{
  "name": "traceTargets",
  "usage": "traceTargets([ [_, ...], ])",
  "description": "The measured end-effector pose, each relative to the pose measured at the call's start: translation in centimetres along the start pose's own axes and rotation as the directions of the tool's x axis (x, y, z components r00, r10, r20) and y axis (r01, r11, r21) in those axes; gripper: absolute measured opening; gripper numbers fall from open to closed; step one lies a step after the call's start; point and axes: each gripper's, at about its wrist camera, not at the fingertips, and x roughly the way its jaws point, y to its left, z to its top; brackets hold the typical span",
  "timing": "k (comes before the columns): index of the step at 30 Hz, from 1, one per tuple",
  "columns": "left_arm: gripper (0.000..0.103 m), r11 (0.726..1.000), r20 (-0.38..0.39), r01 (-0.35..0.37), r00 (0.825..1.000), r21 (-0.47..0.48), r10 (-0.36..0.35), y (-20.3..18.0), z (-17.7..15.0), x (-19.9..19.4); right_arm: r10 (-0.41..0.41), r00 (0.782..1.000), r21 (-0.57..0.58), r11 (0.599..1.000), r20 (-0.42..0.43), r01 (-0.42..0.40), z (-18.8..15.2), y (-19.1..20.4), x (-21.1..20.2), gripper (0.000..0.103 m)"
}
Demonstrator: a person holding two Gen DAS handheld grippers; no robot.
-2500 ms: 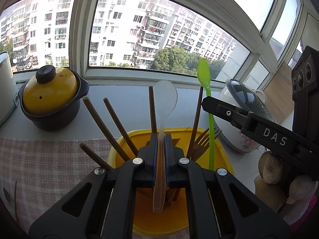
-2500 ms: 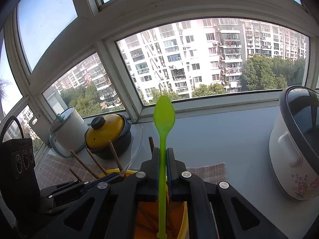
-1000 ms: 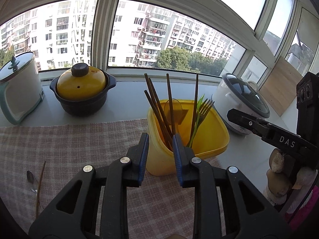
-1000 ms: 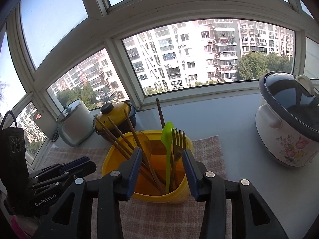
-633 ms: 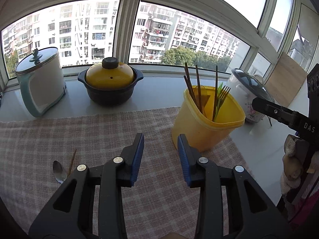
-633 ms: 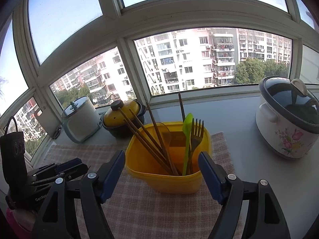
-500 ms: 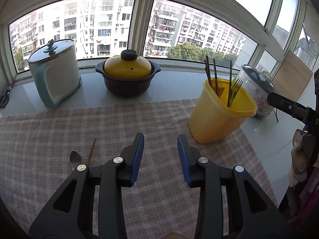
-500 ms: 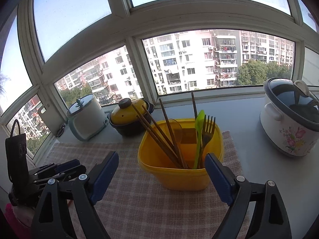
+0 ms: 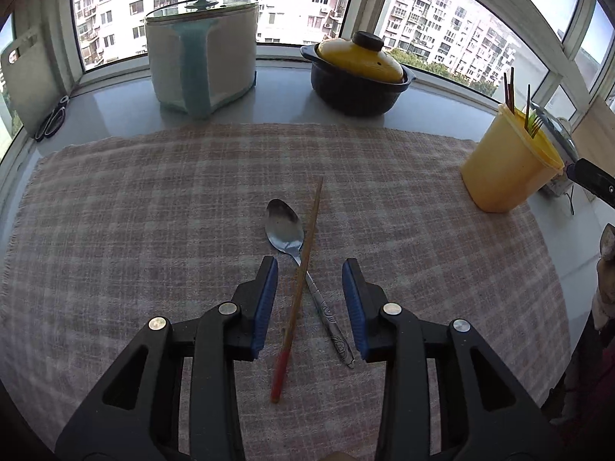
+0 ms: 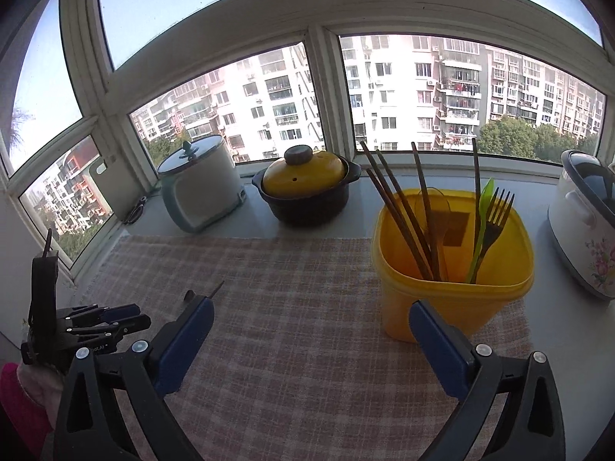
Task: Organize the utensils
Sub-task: 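Move both open tools back to the metal spoon and red-tipped chopstick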
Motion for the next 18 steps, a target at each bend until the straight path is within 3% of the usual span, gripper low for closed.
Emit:
traceTargets([
  [6,0.034,1.000,-0.071,0.029,0.997,0.007,-0.029,1.2,-0.9,1.7,0.029,0.998,-0.028,0.999,-0.062,-0.031,-0.6,2.4,2.2,0.100],
  [9,0.027,0.999,-0.114,0.037,0.993,0.026,-0.034,0.9,-0.9,3.1,0.049,0.994,-0.024,0.998,-0.097,-0.051,-0.9,3.1,3.1,0.096],
  [18,0.016,0.994,-0.186,0.005,0.983,0.107,0.015,0.2,-1.5,6.5,0.072,0.981,-0.024,0.997,-0.179,-0.078,-1.6,4.5,5.6,0.085],
])
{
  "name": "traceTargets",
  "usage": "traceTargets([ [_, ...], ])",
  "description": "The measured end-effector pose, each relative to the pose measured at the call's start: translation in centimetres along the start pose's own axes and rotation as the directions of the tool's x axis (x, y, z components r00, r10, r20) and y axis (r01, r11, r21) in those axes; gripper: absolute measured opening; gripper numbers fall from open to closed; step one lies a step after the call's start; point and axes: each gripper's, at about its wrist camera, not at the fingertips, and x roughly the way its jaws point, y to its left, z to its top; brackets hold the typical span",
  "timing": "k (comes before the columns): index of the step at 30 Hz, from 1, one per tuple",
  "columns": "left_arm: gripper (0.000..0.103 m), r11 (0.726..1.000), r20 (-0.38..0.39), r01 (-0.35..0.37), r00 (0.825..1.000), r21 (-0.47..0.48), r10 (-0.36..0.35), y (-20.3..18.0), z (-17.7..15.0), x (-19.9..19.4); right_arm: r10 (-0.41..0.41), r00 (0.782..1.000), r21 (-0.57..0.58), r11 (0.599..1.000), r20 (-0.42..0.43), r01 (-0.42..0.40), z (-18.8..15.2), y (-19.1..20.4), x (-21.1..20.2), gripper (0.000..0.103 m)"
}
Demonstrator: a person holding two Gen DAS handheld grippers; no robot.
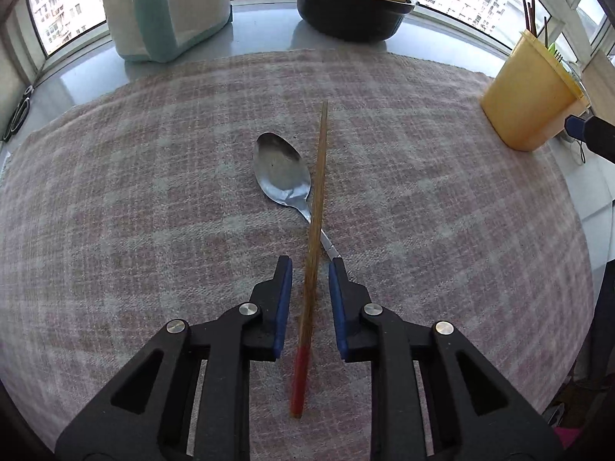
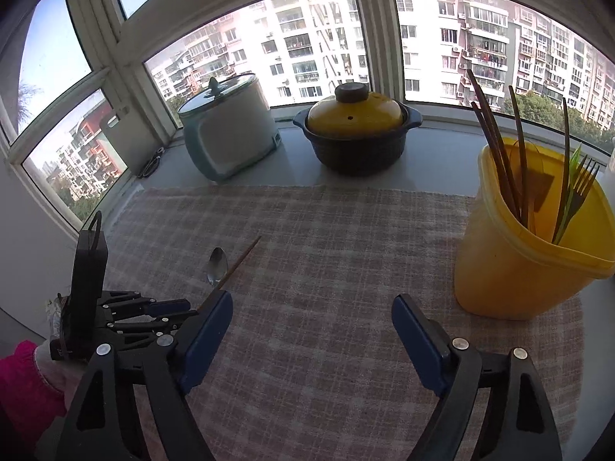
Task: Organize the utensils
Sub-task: 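Move both open tools back to the metal spoon and red-tipped chopstick, then close the left tool on the red-tipped chopstick while the right tool grasps the metal spoon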
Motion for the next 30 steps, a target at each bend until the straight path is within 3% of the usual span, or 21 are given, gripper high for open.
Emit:
traceTargets([
  [7,0.006,1.000,0.005,-0.018,1.000,-0.018,0.018,0.5,0.5,1.0,0.007,0.999,-0.031,0.999,-0.050,-0.009,0.0,1.4,1.9,0.081],
  [17,0.005,0.992,0.065,0.000,0.998,-0.128,0.009,2.2,-1.0,-0.2,0.027,0.989,-0.099,0.994,-0.148,-0.042,0.2,4.3,5.6,0.068],
  [30,0.004,0.968,0.091,-0.003,0.995,-0.249,0.026,5.9,-3.5,-1.7,0.041,0.936,-0.266,0.954,-0.350,-0.141,0.2,10.5,13.3,0.044],
])
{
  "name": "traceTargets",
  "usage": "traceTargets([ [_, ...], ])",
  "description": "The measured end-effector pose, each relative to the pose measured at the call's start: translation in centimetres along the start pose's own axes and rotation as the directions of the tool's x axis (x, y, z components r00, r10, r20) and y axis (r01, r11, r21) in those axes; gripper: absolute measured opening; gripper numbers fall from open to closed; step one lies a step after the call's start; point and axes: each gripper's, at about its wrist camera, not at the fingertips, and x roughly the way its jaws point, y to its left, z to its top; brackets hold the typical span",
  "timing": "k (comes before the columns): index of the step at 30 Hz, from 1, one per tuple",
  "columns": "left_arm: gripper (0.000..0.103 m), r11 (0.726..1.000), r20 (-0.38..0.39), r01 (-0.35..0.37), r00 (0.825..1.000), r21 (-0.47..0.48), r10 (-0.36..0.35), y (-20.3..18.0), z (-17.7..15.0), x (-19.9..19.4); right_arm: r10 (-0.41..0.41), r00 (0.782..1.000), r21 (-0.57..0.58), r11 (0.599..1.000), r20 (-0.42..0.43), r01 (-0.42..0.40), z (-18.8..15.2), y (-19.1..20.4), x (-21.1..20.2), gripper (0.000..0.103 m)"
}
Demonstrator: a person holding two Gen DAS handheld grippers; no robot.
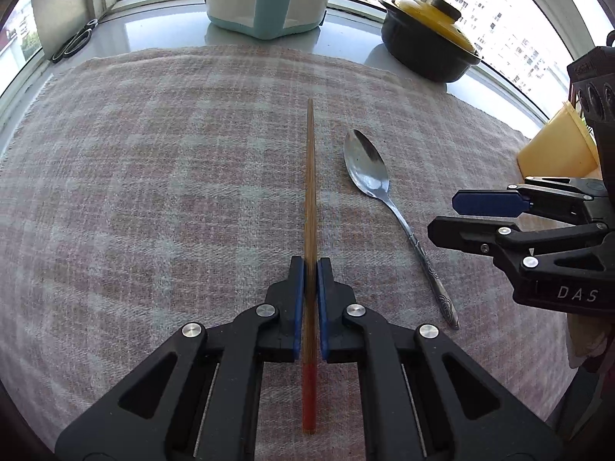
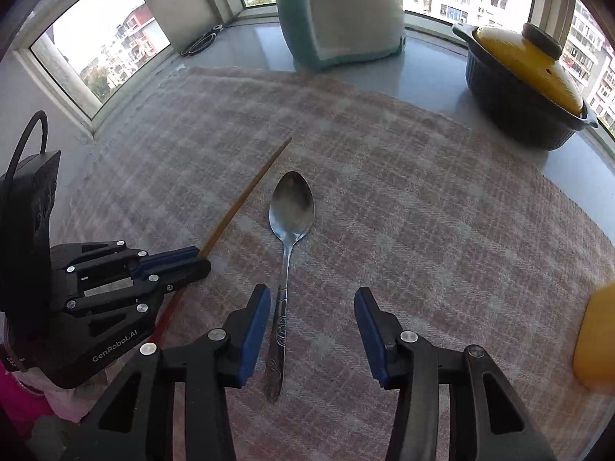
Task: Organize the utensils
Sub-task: 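Close the left tool on the red-tipped chopstick while the right tool grasps the metal spoon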
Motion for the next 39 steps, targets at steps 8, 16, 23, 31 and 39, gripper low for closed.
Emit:
traceTargets([
  [8,0.004,0.999,0.017,0.000,1.000,-0.053,0.001,2.2,-0.6,-1.0,-0.016,0.999,-0.019,1.000,-0.027,0.015,2.3,0.7,2.3,0.042],
  [16,0.004,0.997,0.027,-0.007,1.000,-0.083,0.010,3.6,-0.7,-1.5,-0.072,0.997,-0.047,0.996,-0.014,0.071,4.7,1.8,4.0,0.058],
  [23,0.004,0.995,0.034,-0.002,0.999,-0.100,0.006,4.2,-0.7,-1.7,-0.148,0.988,-0.111,0.984,-0.037,0.143,5.9,3.3,5.0,0.055],
  [31,0.004,0.994,0.044,0.004,0.999,-0.112,0.001,4.3,-0.5,-1.8,-0.170,0.984,-0.164,0.973,-0.046,0.161,6.9,4.6,5.5,0.035],
  [39,0.004,0.990,0.072,0.011,0.997,-0.138,-0.001,4.3,-0.3,-2.5,-0.137,0.990,-0.122,0.982,0.039,0.141,6.3,4.2,3.4,0.035],
])
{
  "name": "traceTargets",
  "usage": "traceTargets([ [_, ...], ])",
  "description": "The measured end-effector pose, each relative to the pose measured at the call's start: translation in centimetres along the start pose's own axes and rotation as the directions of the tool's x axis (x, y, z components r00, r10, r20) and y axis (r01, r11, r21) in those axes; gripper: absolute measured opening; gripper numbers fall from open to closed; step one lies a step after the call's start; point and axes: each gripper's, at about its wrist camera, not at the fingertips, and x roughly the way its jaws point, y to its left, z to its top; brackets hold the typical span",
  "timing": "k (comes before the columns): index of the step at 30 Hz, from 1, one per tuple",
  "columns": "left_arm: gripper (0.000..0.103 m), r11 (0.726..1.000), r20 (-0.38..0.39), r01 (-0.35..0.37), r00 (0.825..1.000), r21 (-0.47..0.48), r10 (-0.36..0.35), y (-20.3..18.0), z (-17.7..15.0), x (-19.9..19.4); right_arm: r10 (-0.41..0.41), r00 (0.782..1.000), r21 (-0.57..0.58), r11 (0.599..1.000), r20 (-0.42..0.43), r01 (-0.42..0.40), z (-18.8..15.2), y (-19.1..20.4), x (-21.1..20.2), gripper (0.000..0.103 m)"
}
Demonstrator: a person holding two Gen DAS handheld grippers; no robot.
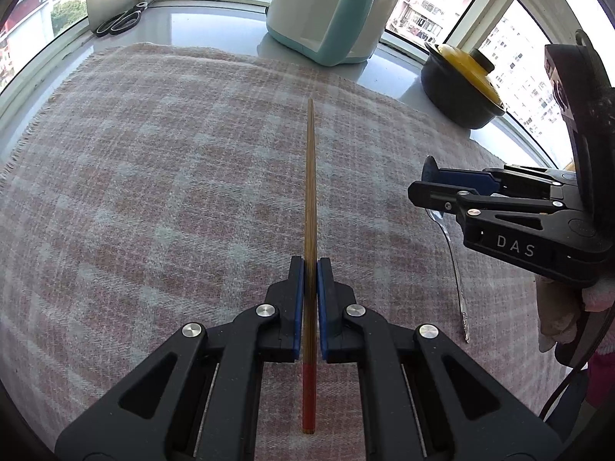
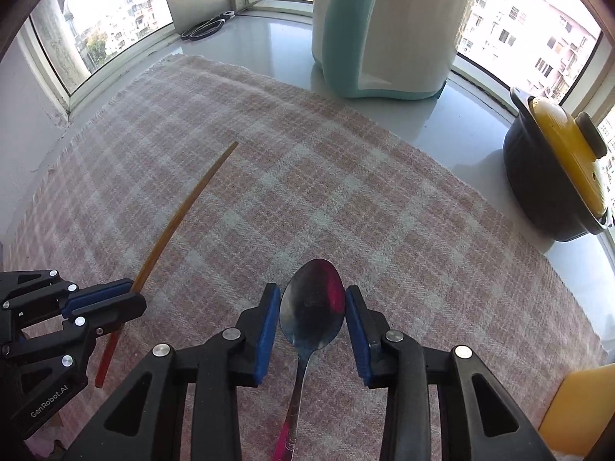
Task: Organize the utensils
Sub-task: 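Close the left tool on the red-tipped chopstick while the right tool grasps the metal spoon, then carry the chopstick to the yellow bin while the right tool carries the metal spoon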
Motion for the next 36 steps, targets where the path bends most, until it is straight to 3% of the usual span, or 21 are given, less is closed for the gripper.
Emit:
traceTargets([
  [14,0.004,0.999,0.043,0.025,0.999,0.038,-0.027,-3.0,0.0,-1.9,0.028,0.970,-0.006,1.000,0.240,-0.028,-3.3,-1.3,-8.0,0.035],
  [27,0.004,0.997,0.085,0.060,0.994,0.056,-0.065,-6.5,0.0,-3.9,0.020,0.938,0.004,1.000,0.347,-0.022,-6.0,-3.1,-12.8,0.035],
  [36,0.004,0.992,0.146,0.122,0.981,0.044,-0.127,-9.4,0.7,-6.3,-0.004,0.913,0.046,0.999,0.408,-0.016,-8.0,-5.5,-16.5,0.034],
])
